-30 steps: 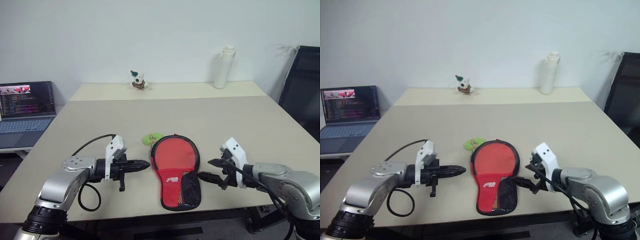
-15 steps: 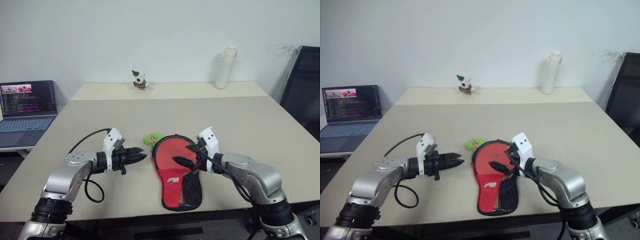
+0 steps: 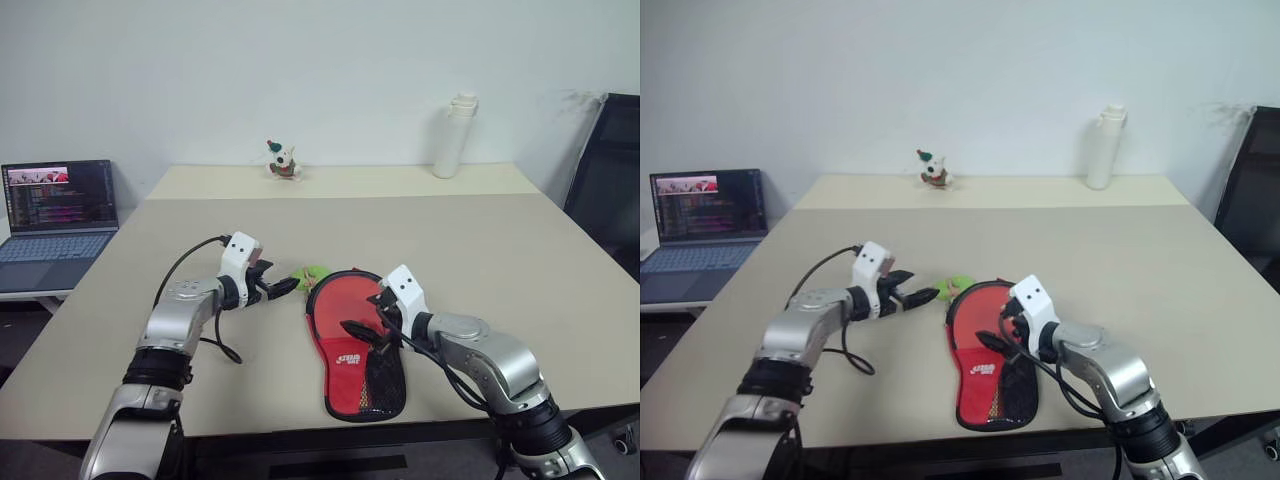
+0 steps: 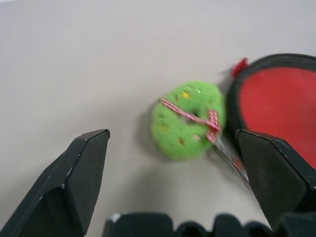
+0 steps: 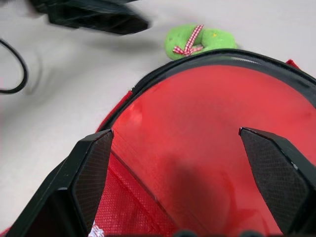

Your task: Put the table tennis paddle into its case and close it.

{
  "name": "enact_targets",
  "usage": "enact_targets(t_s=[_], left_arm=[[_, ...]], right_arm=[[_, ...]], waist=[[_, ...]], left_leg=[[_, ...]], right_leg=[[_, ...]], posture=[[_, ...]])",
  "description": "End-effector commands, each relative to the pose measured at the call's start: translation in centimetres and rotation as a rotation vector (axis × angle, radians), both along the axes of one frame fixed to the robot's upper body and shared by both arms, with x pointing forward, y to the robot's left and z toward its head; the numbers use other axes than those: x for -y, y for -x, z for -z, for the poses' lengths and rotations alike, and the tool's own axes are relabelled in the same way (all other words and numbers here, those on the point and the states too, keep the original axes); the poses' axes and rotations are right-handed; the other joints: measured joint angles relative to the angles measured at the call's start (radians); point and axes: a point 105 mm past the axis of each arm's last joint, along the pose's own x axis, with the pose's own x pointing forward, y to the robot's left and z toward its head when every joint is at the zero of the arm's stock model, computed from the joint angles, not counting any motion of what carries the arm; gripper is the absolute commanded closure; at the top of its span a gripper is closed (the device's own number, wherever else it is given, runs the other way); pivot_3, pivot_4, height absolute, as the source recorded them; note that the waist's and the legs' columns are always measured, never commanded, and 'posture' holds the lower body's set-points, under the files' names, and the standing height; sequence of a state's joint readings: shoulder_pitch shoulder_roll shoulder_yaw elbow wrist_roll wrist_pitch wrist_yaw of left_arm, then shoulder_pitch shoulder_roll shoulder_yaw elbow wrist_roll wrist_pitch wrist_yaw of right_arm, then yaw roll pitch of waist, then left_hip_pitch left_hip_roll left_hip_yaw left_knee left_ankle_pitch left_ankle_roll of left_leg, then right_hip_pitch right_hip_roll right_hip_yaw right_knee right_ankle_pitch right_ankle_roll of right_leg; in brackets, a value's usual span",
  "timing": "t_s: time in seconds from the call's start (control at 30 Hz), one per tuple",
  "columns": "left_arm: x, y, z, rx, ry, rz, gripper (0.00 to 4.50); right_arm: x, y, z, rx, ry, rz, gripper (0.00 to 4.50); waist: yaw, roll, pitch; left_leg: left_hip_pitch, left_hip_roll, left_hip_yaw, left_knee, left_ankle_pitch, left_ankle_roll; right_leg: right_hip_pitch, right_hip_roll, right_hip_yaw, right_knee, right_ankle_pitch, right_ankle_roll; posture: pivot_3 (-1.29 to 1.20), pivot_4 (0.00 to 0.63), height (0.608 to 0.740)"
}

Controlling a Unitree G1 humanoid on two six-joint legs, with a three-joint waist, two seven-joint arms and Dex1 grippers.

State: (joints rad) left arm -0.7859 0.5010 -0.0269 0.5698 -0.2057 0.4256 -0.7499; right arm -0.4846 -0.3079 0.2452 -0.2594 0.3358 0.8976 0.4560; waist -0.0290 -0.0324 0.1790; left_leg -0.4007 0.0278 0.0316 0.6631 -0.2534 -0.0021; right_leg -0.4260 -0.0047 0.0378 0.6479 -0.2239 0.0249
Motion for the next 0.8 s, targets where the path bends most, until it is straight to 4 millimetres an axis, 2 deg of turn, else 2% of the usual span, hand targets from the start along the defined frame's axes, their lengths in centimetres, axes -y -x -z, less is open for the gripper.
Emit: enact_targets(t_s=[0.03,0.17,0.47,0.57,0.8], left_arm=[[0.3,-1.7,-0.3,0.012,-0.044,-0.015,0.04],[1.2,-2.9,0.3,-0.025,-0.052,-0.020,0.04],[1.9,-2.2,3.6,-0.133,-0.098,0.027,0.04],[1.8,-2.0,4.1,-0.147,-0.072,0.029,0.64],[1.8,-1.7,4.2,-0.153,-0.035,0.043,2.99]], right_arm=[[-0.5,0.1,-0.9,0.045,-0.020,-0.017,0.00],[-0.5,0.1,-0.8,0.051,-0.005,-0.013,0.00],[-0.4,0.1,-0.8,0.059,-0.002,0.006,0.00],[-0.4,0.0,-0.9,0.070,0.008,0.010,0.00],[-0.9,-0.6,-1.3,0.110,0.023,0.006,0.00]], waist=[[0.000,0.000,0.000],[-0.002,0.000,0.000],[-0.002,-0.001,0.000],[-0.001,-0.001,-0.001],[-0.003,-0.001,-0.001]], left_leg=[[0.000,0.000,0.000,0.000,0.000,0.000],[0.000,-0.001,0.000,0.000,0.000,0.000],[0.000,-0.001,0.000,0.000,0.000,0.000],[0.000,0.000,0.000,0.000,0.000,0.000],[0.001,0.000,0.000,0.000,0.000,0.000]], right_leg=[[0.000,0.000,0.000,0.000,0.000,0.000],[0.000,0.001,0.000,0.000,0.001,-0.001],[0.000,0.002,0.000,0.000,0.000,0.000],[0.000,0.002,0.000,0.001,0.000,0.000],[0.000,0.002,0.000,0.001,0.000,0.000]], posture=[[0.00,0.150,0.740],[0.00,0.150,0.740],[0.00,0.150,0.740],[0.00,0.150,0.740],[0.00,0.150,0.740]])
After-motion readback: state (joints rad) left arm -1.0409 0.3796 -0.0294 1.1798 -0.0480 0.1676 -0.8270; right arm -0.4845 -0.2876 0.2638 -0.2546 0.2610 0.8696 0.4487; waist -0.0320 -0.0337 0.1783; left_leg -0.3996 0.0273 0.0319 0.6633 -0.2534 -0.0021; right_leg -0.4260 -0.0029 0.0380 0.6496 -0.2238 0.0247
